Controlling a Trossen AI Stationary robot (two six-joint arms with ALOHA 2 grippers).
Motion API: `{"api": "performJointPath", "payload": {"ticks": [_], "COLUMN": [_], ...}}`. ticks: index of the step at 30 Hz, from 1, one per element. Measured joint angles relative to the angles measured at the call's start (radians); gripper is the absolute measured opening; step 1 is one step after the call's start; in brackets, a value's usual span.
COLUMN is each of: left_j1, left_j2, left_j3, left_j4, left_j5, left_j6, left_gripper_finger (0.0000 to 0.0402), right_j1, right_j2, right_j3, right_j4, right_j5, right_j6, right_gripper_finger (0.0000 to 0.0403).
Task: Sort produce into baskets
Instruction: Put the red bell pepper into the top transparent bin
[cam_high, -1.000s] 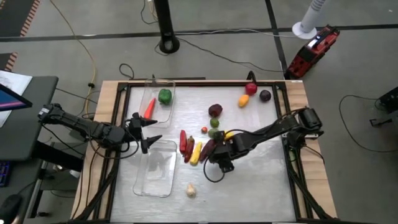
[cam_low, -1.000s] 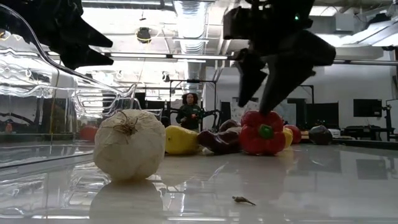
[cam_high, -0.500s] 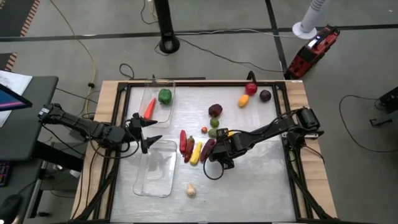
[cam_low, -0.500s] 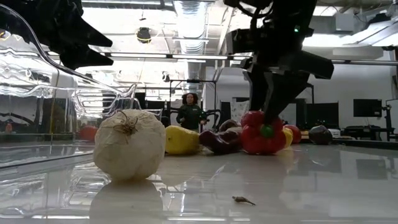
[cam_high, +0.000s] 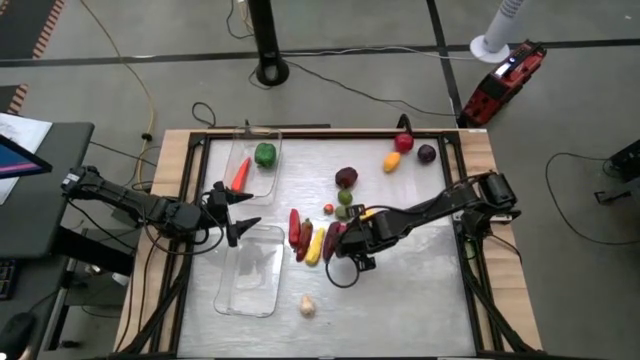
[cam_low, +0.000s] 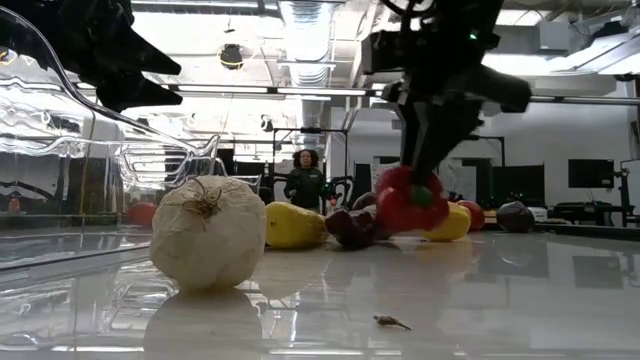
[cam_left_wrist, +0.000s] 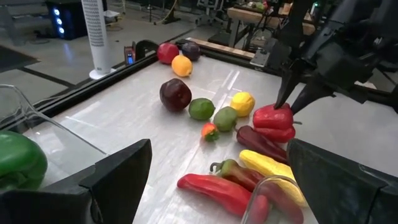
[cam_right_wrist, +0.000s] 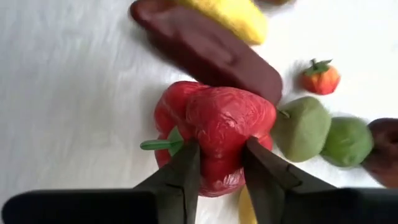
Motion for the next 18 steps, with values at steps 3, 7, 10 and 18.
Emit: {"api": "performJointPath", "payload": {"ticks": [3, 7, 10, 18], "left_j1": [0.0, 0.0, 0.0, 0.0], "left_j2": [0.0, 0.0, -0.005, -0.041], "left_j3": [0.0, 0.0, 0.0, 0.003], "left_j4": [0.002, 0.032, 0.075, 0.098], "left_j5": [-0.002, -0.022, -0.029, -0.032], "left_j6": [0.002, 0.032, 0.077, 0.13], "left_gripper_finger": [0.0361, 0.0361, 0.0361, 0.0361], "right_j1": [-0.001, -0.005, -0.024, -0.126], "right_j2": [0.001, 0.001, 0.001, 0.0], "right_j3": [0.015, 0.065, 0.134, 0.221], "right_j4": [-0.003, -0.012, -0.026, 0.128], "right_j5": [0.001, 0.056, 0.085, 0.081], "right_j6": [-0.022, -0.078, -0.141, -0.323], "right_gripper_finger": [0.0126, 0.0125, 0.0124, 0.0124]}}
